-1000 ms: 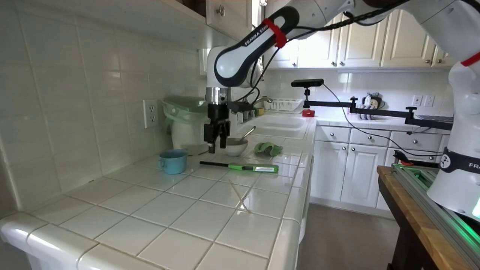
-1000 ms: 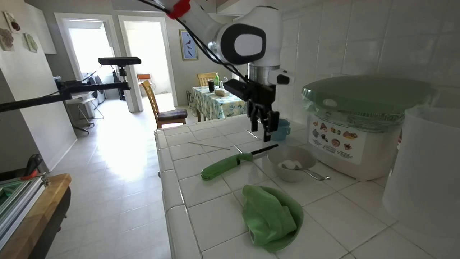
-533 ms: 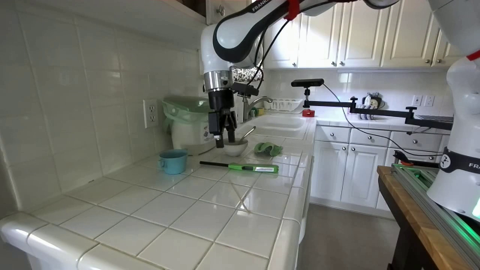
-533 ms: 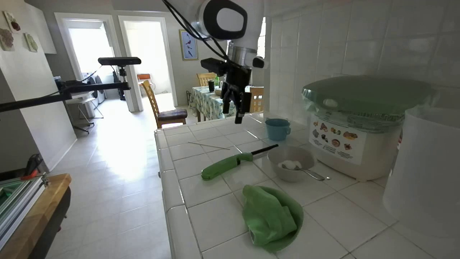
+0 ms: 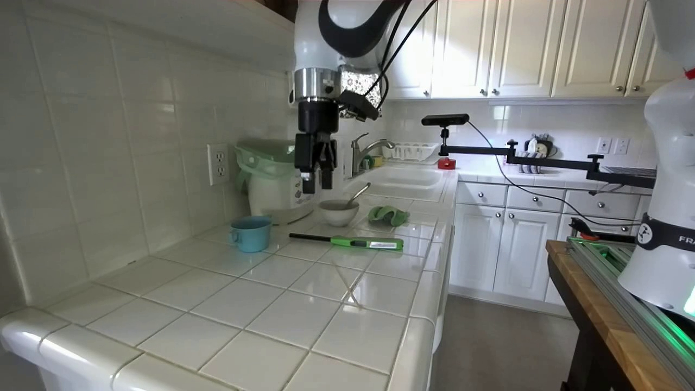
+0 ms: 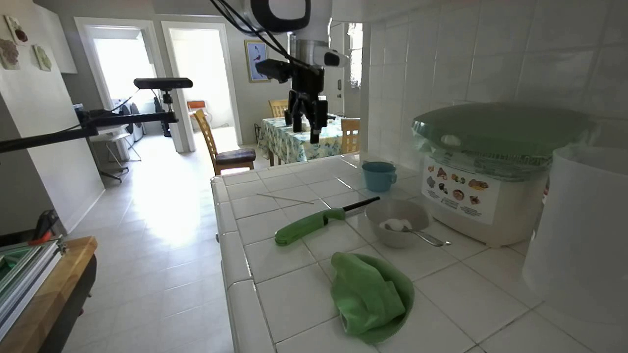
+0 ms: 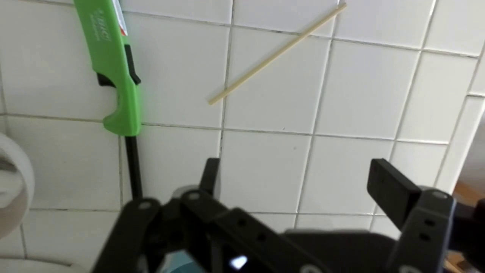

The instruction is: Clean the counter

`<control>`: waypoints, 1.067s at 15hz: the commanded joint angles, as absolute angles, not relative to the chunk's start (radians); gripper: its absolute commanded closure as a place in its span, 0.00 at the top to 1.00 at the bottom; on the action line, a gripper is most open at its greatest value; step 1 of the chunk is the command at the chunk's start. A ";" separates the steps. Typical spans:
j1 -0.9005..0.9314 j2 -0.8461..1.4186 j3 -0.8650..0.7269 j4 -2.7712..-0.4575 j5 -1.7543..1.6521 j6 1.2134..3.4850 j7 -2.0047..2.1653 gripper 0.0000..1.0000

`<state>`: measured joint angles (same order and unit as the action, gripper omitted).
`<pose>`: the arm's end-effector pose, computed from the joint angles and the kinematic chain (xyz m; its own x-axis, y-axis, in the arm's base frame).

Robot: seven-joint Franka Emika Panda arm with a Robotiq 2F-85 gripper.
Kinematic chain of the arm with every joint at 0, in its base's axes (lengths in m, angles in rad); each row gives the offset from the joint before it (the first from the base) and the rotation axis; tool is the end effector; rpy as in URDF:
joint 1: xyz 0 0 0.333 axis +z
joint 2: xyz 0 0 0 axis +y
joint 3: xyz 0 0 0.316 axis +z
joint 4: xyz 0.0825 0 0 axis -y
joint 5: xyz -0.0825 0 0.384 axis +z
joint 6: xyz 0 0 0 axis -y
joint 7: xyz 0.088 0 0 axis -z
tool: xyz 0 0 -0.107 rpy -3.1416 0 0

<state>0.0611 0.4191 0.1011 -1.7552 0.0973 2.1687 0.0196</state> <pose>0.6462 0.1038 0.3321 0.9968 0.0795 -0.0105 0.0777 -0.9896 -0.1207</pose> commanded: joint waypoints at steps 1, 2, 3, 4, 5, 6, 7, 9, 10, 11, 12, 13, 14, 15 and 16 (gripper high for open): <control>0.059 0.262 0.112 -1.921 0.144 2.216 -0.002 1.00; 0.061 0.229 0.115 -1.954 0.158 2.214 0.000 1.00; 0.062 0.196 0.120 -1.992 0.174 2.205 -0.002 1.00; 0.063 0.159 0.123 -2.031 0.192 2.195 -0.007 1.00; 0.060 0.133 0.127 -2.060 0.218 2.178 -0.027 1.00; 0.064 0.100 0.123 -2.099 0.226 2.198 -0.010 1.00; 0.067 0.075 0.115 -2.127 0.211 2.221 0.009 1.00; 0.070 0.015 0.102 -2.184 0.178 2.307 0.035 1.00; 0.072 -0.011 0.095 -2.208 0.143 2.363 0.058 1.00; 0.072 -0.033 0.091 -2.233 0.116 2.425 0.072 1.00; 0.070 -0.049 0.088 -2.256 0.101 2.490 0.086 1.00; 0.070 -0.001 0.088 -2.182 0.137 2.386 0.050 1.00; 0.070 -0.013 0.087 -2.193 0.134 2.399 0.053 1.00; 0.070 -0.013 0.087 -2.193 0.134 2.395 0.053 1.00; 0.070 -0.010 0.088 -2.193 0.134 2.395 0.053 1.00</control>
